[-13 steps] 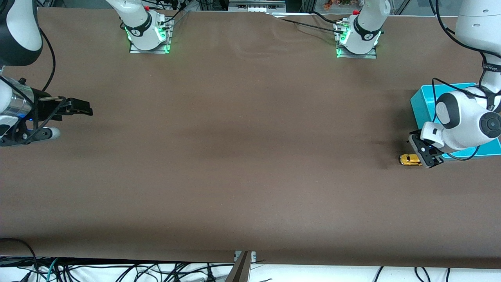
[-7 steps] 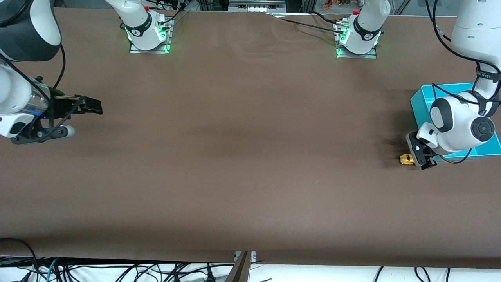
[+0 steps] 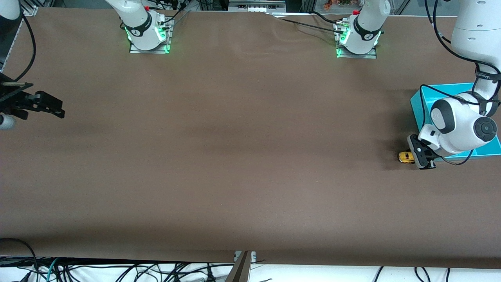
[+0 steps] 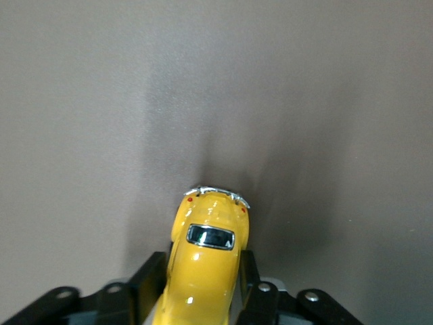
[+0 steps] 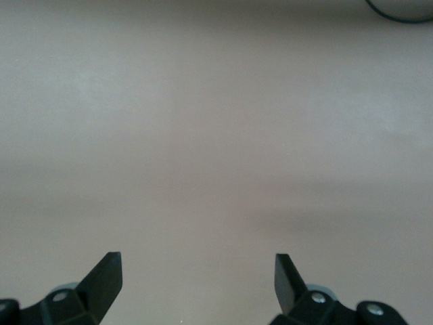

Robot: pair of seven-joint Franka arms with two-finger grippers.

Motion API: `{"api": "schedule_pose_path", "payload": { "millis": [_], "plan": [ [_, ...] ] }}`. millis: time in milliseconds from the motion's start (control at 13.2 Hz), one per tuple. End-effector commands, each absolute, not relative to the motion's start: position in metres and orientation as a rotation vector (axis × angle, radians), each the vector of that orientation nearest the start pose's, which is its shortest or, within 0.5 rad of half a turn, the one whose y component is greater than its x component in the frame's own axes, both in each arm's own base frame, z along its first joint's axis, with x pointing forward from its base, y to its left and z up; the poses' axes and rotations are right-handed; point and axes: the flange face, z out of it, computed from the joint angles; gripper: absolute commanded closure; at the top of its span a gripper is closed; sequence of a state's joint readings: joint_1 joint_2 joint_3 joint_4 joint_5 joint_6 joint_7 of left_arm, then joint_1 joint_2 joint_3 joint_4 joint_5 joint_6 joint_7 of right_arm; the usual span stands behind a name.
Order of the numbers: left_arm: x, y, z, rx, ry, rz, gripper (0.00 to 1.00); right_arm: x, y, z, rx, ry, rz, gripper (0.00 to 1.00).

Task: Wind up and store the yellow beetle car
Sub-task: 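Lift the car with the left gripper over the cyan tray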

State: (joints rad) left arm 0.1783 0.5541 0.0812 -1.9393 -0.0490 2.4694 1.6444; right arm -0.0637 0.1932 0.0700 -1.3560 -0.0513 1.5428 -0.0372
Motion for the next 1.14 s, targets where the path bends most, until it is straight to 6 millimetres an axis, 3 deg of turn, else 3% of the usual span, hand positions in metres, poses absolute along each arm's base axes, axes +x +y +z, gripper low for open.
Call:
{"api": "schedule_pose_path", "payload": {
  "millis": [0,303,606,908,1060],
  "plan": [
    [0.606,0.157,0.213,-2.406,2.018,-0.001,1.0,0.597,-0.029,0.602,-3.188,0.012,0.039,0.0],
    [0.612,0.148,0.277,-2.398,2.009,-0.045,1.0,0.577,-0.027,0.582,-3.183,0.025,0.141,0.0],
    [0.592,0.155,0.35,-2.483,1.971,-0.031,1.0,0.574,-0.03,0.579,-3.173,0.033,0.173,0.0],
    [0.549,0.23,0.379,-2.461,1.927,0.149,1.0,0.575,-0.03,0.576,-3.173,0.023,0.192,0.0],
    [0.524,0.266,0.369,-2.451,1.973,0.176,1.0,0.578,-0.032,0.573,-3.174,0.023,0.198,0.0]
  ]
}}
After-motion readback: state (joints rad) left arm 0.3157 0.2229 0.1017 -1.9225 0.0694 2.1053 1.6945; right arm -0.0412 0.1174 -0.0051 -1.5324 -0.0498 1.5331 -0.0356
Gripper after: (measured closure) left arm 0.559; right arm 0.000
